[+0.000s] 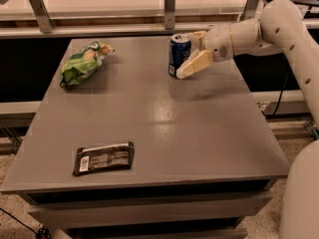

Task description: Knock pepsi can over

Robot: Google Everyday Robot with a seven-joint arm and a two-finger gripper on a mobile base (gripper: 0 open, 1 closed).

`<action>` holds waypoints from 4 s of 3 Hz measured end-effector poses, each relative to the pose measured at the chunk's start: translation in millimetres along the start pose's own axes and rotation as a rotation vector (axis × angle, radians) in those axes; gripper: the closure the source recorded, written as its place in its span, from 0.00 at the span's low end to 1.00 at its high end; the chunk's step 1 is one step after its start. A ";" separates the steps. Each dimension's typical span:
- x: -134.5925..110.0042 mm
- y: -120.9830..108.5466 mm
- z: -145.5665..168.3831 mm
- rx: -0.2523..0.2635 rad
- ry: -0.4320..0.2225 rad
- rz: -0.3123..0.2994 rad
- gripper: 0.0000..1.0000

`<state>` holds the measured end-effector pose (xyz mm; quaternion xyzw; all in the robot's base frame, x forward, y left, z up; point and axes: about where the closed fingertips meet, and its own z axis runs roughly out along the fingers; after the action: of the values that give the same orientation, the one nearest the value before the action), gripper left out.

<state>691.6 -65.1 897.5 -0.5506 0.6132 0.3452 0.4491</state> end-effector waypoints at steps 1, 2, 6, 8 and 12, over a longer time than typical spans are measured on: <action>11.1 -2.7 15.3 0.001 -0.055 0.052 0.10; 13.1 -11.4 26.3 0.028 -0.126 0.078 0.33; -27.5 -1.9 -9.1 0.140 0.228 -0.170 0.63; -12.0 6.7 -1.8 0.078 0.717 -0.347 0.62; 15.7 12.7 -0.8 -0.038 1.002 -0.392 0.00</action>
Offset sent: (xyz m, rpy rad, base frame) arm 0.0282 0.0189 -0.0256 0.2274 0.0384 -0.0939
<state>679.1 -69.6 882.3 -0.7599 0.6319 -0.0393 0.1474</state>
